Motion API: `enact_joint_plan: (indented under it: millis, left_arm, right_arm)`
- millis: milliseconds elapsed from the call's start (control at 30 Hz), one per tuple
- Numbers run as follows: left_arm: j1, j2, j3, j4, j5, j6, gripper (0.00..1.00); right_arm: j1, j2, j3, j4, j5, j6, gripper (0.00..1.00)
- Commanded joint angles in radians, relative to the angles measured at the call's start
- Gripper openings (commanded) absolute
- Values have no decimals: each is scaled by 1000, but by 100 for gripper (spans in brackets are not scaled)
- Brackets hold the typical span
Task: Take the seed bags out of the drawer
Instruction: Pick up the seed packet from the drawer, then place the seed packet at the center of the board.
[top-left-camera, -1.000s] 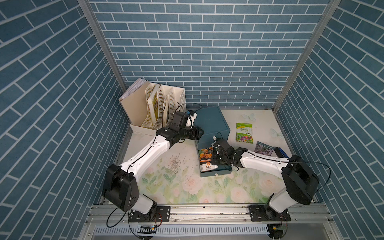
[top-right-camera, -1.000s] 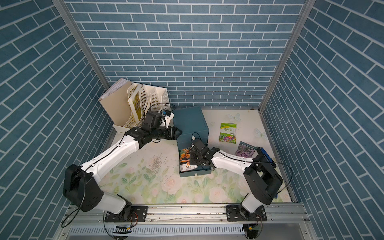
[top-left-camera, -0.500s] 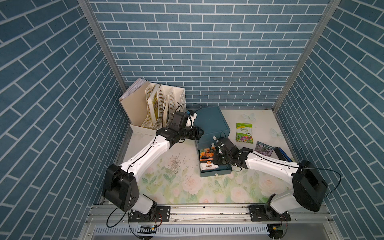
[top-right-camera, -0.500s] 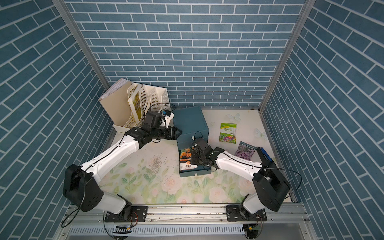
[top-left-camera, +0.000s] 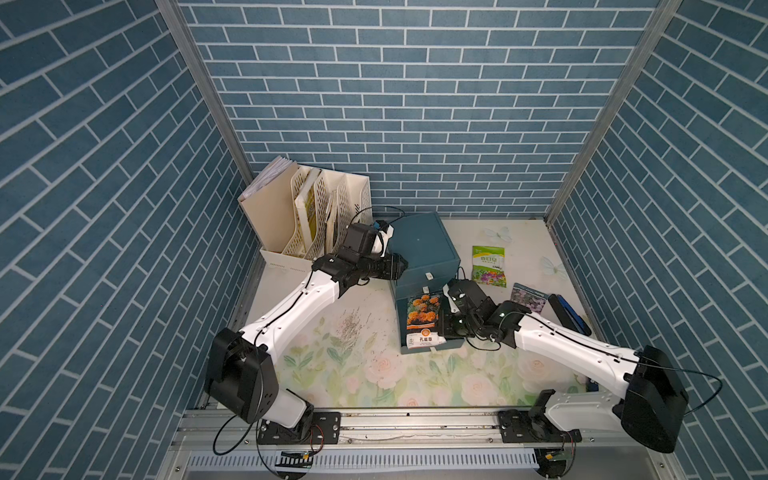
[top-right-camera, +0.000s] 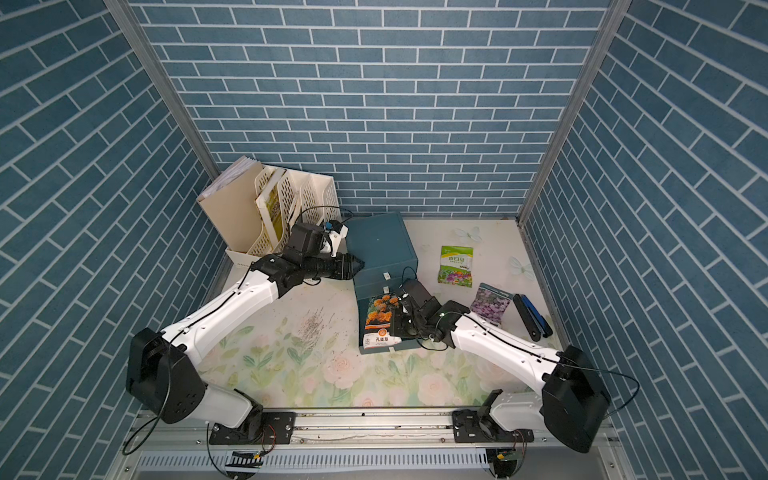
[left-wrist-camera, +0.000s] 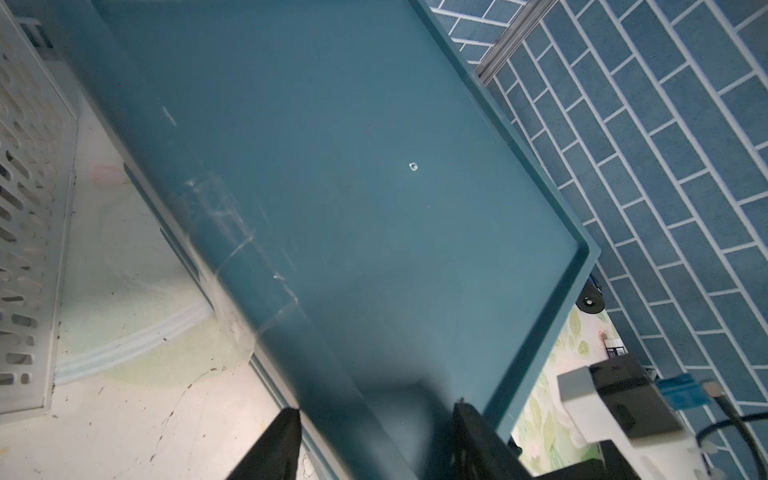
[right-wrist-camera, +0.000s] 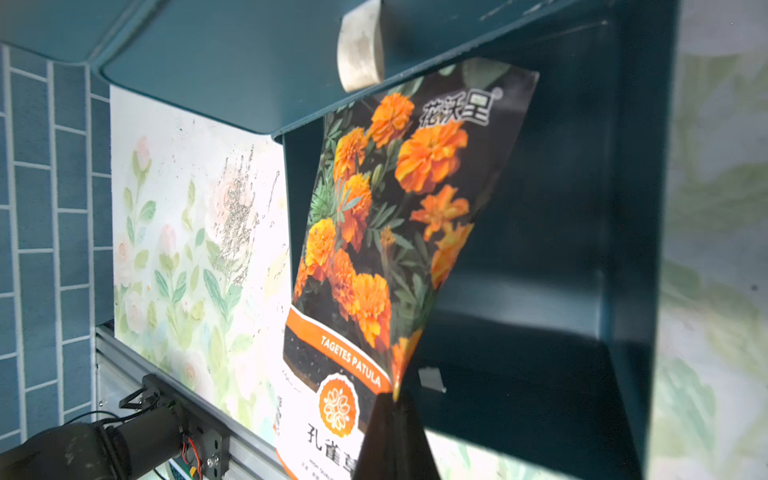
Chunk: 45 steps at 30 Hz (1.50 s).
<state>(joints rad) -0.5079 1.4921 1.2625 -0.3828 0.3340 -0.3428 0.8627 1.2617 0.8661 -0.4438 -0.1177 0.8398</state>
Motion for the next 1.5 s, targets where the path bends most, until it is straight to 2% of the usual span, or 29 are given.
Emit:
enact_joint_plan:
  millis: [0, 300, 500, 633, 1067, 1233, 1467]
  left_arm:
    - [-3, 23, -34, -148, -17, 33, 62]
    - [-3, 19, -37, -150, -19, 31, 62]
    - [-3, 20, -34, -152, -19, 32, 62]
    - [-3, 19, -35, -154, -19, 33, 62]
    - [-3, 26, -28, -160, -19, 42, 62]
    - [-4, 30, -23, -163, -17, 45, 62]
    - [-4, 35, -17, -166, -17, 46, 62]
  right_arm:
    - [-4, -71, -30, -70, 5, 42, 0]
    - [-26, -220, -59, -234, 79, 68, 0]
    - [-124, -303, -32, -367, 136, 45, 0]
    - [-205, -306, -1, -427, 162, 3, 0]
    - [-436, -161, 75, -395, 163, -200, 0]
    - [-480, -81, 70, -356, 177, -261, 0]
    - [-496, 26, 16, -246, 124, -287, 0]
